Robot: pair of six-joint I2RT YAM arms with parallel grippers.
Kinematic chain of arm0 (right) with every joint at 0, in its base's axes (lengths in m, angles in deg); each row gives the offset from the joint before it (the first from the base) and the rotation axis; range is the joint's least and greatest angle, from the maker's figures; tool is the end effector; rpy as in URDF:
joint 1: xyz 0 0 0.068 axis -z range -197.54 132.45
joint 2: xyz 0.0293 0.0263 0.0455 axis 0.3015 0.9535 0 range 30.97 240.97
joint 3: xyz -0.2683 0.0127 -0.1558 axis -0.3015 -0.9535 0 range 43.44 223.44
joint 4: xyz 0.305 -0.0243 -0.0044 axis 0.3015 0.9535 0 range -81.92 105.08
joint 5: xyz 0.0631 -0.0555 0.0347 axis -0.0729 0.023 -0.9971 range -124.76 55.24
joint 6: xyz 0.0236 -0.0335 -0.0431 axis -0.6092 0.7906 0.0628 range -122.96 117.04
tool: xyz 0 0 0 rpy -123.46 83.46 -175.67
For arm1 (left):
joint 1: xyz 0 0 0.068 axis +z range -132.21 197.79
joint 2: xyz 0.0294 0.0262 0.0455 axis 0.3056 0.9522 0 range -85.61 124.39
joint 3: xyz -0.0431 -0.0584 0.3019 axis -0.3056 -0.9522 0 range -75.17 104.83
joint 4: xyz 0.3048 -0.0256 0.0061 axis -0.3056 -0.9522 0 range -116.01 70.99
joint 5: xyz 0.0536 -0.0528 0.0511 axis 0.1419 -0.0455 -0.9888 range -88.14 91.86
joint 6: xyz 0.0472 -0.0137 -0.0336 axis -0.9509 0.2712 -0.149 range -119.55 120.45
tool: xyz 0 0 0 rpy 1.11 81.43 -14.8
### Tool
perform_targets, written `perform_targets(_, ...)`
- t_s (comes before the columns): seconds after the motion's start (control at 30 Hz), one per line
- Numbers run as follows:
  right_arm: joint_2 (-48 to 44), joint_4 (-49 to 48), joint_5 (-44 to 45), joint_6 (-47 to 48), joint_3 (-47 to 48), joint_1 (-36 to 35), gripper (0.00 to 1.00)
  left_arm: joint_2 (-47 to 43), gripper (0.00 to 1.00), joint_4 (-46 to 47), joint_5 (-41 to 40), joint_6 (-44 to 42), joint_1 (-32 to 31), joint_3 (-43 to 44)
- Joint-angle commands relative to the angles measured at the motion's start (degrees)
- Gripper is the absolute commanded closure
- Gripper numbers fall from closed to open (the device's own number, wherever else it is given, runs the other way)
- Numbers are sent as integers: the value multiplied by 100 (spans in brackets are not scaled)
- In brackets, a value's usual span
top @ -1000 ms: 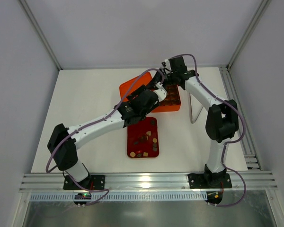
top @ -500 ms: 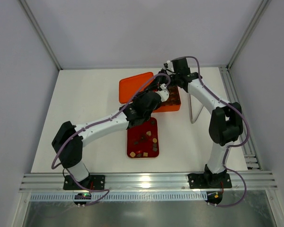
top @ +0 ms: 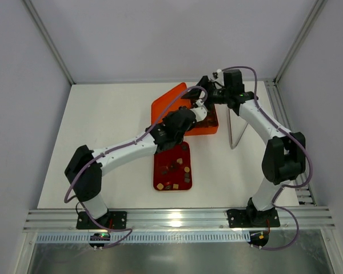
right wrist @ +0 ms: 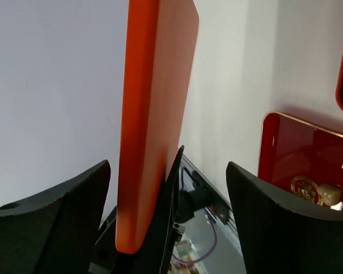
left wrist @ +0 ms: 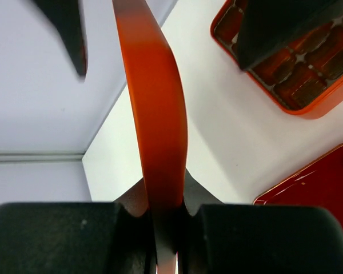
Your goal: Pack the chocolate
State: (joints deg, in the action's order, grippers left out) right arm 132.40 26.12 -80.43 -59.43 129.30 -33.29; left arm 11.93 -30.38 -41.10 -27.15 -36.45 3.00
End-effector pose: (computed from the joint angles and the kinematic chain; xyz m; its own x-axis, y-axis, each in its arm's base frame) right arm 0.4386 0.1560 0.3320 -0.9303 0.3429 -0.1300 0.0226 0.4074 0.9130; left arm 0.2848 -0.3447 0.3192 -0.1480 0.7859 -0.6004 0.3615 0.6081 0.7068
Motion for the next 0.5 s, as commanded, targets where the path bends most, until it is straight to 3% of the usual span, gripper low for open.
perform_targets(0.0,-781,-1438,260,-311,-629,510,15,-139,100,-66,559,447,27,593)
perform_targets(0.1,-1089,-1734,523,-313,-799,923,12,2,100,-469,920,886,141,997)
perform_targets(0.2,-1169,-1455,901,99,-730,1293,11,116,100,-1013,1973,1772,492,1575)
perform_targets(0.33,-862,-716,1349,873,-422,1504,11,414,100,-1271,4709,3214,1256,2288)
perform_targets(0.47,-423,5,1780,1699,-35,1496,12,950,100,-675,6942,4901,2030,2677)
